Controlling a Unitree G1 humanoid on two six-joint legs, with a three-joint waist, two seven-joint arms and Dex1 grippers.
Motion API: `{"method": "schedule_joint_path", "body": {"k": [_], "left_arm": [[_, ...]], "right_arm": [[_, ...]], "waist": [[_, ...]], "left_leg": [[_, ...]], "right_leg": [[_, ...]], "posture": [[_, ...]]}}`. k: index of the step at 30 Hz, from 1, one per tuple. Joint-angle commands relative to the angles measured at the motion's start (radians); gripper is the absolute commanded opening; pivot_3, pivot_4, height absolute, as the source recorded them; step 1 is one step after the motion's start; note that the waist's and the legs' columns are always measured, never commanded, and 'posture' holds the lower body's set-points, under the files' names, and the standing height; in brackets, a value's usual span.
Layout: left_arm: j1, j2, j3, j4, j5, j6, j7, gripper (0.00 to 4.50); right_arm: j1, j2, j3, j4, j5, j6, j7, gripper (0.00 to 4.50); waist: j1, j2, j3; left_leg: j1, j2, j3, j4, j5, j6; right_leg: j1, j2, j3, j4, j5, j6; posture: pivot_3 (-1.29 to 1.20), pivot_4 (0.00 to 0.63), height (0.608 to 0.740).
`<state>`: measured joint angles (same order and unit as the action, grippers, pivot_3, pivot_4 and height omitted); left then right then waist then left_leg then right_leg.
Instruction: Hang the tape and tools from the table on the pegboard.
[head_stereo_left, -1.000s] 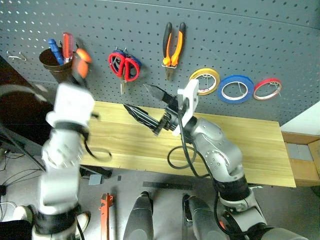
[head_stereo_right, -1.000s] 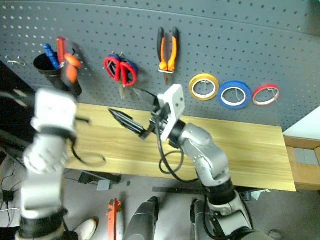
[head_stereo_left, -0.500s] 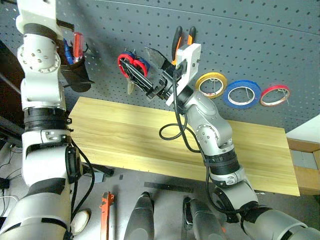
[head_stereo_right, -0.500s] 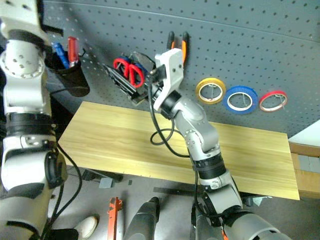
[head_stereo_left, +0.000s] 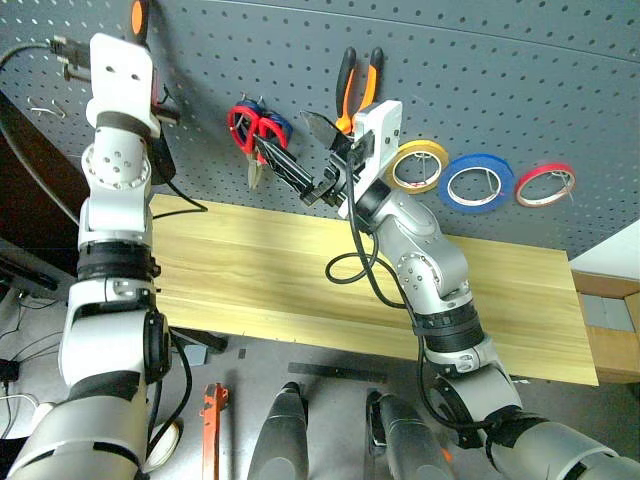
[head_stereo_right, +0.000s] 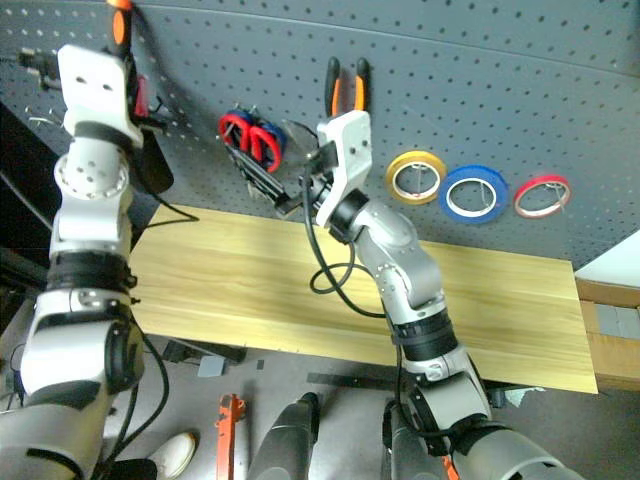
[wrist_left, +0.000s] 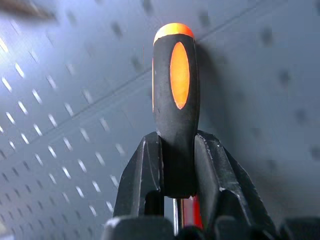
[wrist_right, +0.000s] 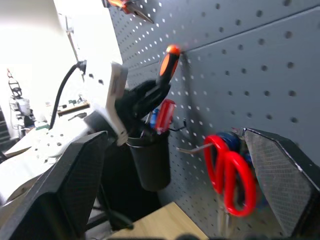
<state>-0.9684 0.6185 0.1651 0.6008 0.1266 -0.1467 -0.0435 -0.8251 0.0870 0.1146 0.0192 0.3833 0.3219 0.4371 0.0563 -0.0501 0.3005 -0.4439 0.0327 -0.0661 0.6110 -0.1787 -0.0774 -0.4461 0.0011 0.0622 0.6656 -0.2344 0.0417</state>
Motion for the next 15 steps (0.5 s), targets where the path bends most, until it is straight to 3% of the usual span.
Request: {"method": "schedule_joint_path", "body": {"k": [1, 9, 15], "left_arm": [[0.048, 0.001, 0.039, -0.175, -0.023, 0.062, 0.018, 0.51], [0.184, -0.003, 0.089, -0.405, -0.033, 0.22, 0.04, 0.51], [0.219, -0.009, 0.098, -0.48, -0.037, 0.279, 0.039, 0.51]], "right_arm": [[0.012, -0.002, 0.011, -0.056, 0.008, 0.01, 0.013, 4.5], [0.02, -0.009, 0.014, -0.052, 0.004, 0.02, 0.033, 4.5], [0.028, -0.036, 0.011, -0.05, 0.004, 0.027, 0.052, 4.5]], "waist": [[-0.003, 0.0, 0.0], [-0.01, 0.005, 0.004], [-0.006, 0.006, 0.007]], "left_leg": [[0.0, 0.0, 0.0, 0.0, 0.0, 0.0], [0.0, 0.0, 0.0, 0.0, 0.0, 0.0], [0.0, 0.0, -0.001, 0.0, 0.0, 0.0]], "right_leg": [[0.0, 0.0, 0.0, 0.0, 0.0, 0.0], [0.0, 0.0, 0.0, 0.0, 0.0, 0.0], [0.0, 0.0, 0.0, 0.0, 0.0, 0.0]], "posture": [[0.21, 0.325, 0.74], [0.22, 0.329, 0.74], [0.22, 0.333, 0.74]]}}
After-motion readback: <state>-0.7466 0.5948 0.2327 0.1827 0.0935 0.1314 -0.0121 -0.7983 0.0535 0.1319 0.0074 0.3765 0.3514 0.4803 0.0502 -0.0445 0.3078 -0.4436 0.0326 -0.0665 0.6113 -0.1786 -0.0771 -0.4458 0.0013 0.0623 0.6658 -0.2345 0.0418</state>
